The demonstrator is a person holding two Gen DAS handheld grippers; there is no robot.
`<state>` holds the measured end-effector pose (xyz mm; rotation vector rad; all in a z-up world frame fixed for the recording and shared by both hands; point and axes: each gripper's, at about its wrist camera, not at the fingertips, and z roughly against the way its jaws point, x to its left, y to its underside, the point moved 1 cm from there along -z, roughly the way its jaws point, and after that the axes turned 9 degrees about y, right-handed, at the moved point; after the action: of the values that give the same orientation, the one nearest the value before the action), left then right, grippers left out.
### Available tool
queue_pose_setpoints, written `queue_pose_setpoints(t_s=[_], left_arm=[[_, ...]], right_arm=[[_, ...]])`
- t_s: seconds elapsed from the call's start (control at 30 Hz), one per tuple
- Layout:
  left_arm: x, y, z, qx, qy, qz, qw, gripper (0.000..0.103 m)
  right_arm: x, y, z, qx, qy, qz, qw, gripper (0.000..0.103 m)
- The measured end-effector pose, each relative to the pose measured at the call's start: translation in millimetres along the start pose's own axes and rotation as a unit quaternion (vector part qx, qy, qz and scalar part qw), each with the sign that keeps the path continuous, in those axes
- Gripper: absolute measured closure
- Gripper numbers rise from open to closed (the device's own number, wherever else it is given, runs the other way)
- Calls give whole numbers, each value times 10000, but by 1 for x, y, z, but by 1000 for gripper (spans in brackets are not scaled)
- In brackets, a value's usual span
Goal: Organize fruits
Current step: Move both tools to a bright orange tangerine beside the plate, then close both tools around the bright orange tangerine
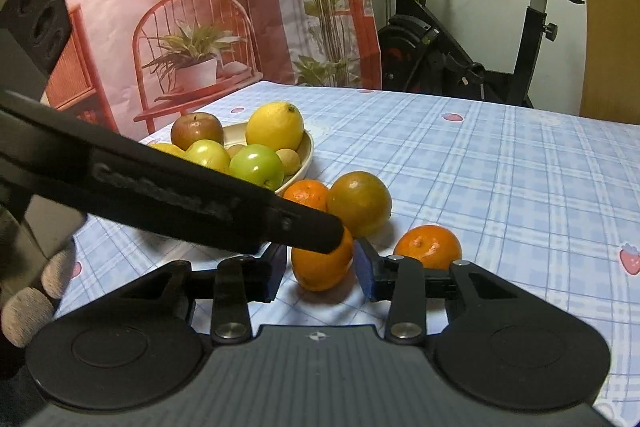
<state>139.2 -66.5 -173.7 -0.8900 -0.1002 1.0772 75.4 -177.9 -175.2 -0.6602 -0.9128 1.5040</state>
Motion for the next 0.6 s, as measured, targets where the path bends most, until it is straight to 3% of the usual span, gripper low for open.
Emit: queue_pose_setpoints(t_s=[0.6], left_arm=[[6,8,-8,-53,52,273,9996,62]], right_arm=[[-1,0,-9,282,-91,-1,9996,65]])
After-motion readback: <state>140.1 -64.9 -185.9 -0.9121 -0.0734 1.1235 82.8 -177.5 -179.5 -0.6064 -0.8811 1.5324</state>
